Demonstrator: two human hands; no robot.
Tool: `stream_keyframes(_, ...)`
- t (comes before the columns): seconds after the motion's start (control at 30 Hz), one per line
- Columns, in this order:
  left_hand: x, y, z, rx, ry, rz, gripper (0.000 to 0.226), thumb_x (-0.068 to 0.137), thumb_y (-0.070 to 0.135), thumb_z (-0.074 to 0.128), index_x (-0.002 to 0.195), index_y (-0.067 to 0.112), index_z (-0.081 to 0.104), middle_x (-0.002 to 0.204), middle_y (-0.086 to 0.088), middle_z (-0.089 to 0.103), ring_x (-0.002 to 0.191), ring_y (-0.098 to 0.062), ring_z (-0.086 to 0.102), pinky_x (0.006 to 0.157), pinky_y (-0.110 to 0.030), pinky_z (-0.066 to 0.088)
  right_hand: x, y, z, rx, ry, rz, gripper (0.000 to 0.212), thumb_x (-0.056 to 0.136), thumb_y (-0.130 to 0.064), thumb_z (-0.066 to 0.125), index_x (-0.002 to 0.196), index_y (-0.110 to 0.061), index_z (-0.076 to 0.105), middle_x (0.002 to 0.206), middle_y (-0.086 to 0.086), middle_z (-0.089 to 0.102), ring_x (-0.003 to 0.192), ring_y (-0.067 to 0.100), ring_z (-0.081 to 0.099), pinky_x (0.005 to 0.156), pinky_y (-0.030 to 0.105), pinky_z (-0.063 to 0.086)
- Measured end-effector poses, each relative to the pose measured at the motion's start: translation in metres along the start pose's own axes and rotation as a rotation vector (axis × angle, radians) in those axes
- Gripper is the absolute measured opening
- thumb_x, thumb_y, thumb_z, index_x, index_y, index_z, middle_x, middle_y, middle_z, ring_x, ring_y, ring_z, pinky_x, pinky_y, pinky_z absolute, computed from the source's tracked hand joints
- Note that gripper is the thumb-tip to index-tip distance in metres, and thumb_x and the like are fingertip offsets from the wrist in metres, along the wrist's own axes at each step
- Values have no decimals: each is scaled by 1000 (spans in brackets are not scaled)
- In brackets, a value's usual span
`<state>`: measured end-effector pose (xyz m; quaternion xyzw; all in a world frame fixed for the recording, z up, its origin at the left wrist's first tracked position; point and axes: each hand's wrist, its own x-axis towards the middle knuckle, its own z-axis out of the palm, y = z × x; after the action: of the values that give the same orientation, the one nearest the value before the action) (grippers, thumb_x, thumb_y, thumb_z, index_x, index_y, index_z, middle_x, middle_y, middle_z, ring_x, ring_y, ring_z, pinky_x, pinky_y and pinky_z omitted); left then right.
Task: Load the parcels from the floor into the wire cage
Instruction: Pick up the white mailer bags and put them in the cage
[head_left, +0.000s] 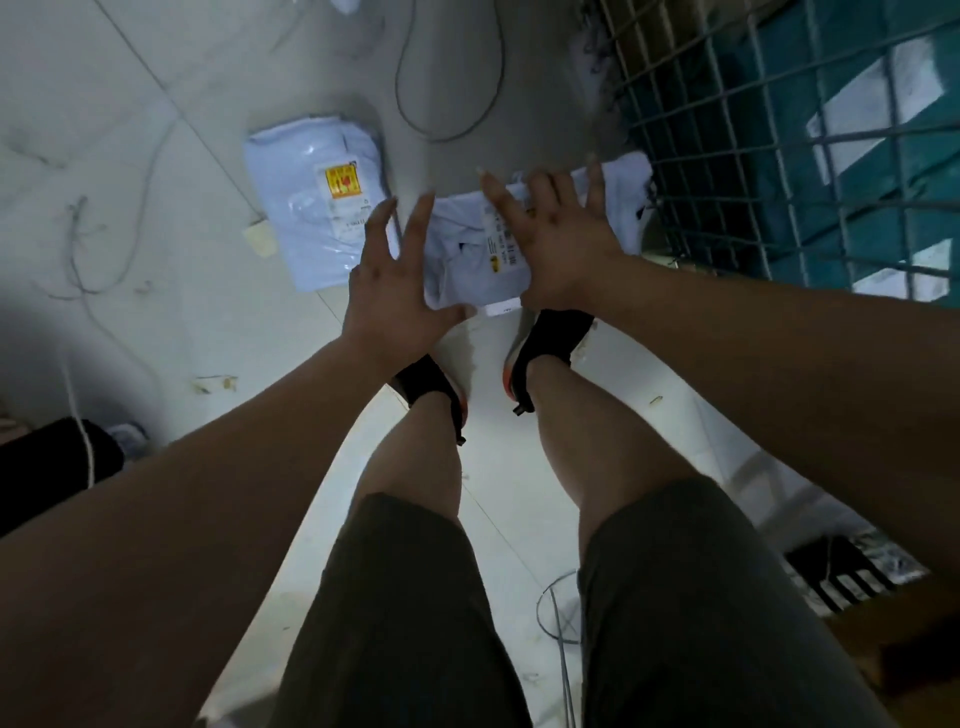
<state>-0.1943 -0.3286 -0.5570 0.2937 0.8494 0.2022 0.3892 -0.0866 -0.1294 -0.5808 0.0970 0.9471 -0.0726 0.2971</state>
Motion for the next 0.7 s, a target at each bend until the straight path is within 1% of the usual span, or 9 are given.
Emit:
stream_keyframes(0.07, -5, 21, -45, -32, 39, 44, 120, 66, 75, 70, 164, 25, 22, 163, -17, 23, 148, -27, 32, 107, -46, 46, -12, -7, -47, 27, 1, 9, 139, 55, -58, 84, 164, -23, 5, 145, 26, 40, 135, 42, 39, 115, 75, 11)
stream_keyframes(0.13, -9, 47, -96, -98, 91, 73, 115, 69, 70, 73, 163, 23, 26, 158, -13, 32, 136, -12, 41, 104, -29, 41, -26, -15, -98, 50, -17, 33, 139, 58, -56, 83, 164, -24, -1, 148, 26, 35, 139, 42, 34, 116, 74, 8)
stream_keyframes(0.17, -12, 61, -123, -133, 107, 86, 111, 72, 66, 76, 162, 24, 26, 154, -11, 37, 128, -4, 42, 103, -25, 39, -34, -20, -124, 67, -23, 48, 139, 60, -56, 83, 164, -25, -4, 150, 25, 33, 140, 42, 32, 116, 73, 9)
stream_keyframes(0.2, -15, 75, -150, -162, 103, 96, 109, 74, 63, 78, 162, 27, 24, 152, -9, 39, 126, -1, 41, 103, -25, 39, -43, -26, -151, 93, -28, 57, 140, 61, -56, 83, 163, -26, -8, 151, 25, 31, 141, 41, 30, 116, 72, 11)
stream_keyframes(0.27, -23, 102, -203, -151, 52, 130, 107, 75, 65, 79, 162, 37, 21, 150, -5, 42, 134, -9, 43, 110, -36, 42, -62, -36, -201, 148, -43, 80, 143, 61, -57, 84, 162, -27, -14, 155, 24, 25, 144, 42, 25, 116, 71, 14)
stream_keyframes(0.33, -29, 131, -250, -25, -35, 186, 113, 69, 76, 75, 161, 43, 18, 153, -3, 43, 140, -21, 44, 111, -49, 43, -78, -38, -247, 172, -49, 107, 146, 60, -59, 85, 161, -28, -16, 156, 22, 21, 146, 42, 20, 114, 69, 16)
stream_keyframes(0.4, -39, 163, -288, 150, -128, 251, 124, 60, 83, 68, 162, 41, 12, 158, -4, 40, 143, -28, 41, 112, -55, 40, -97, -39, -291, 189, -53, 127, 146, 61, -62, 84, 161, -28, -16, 158, 22, 18, 147, 42, 17, 115, 69, 15)
stream_keyframes(0.6, -74, 242, -347, 441, -193, 467, 143, 50, 95, 62, 161, 43, -10, 164, -5, 28, 148, -29, 32, 114, -58, 34, -148, -30, -384, 194, 14, 144, 147, 59, -67, 83, 160, -29, -16, 161, 21, 15, 148, 40, 17, 115, 66, 20)
stream_keyframes(0.7, -83, 270, -353, 584, -141, 599, 147, 47, 94, 60, 161, 40, -15, 163, -8, 28, 148, -32, 32, 114, -55, 33, -171, -8, -407, 150, 56, 166, 144, 59, -68, 83, 161, -28, -10, 160, 21, 18, 147, 40, 20, 116, 65, 19)
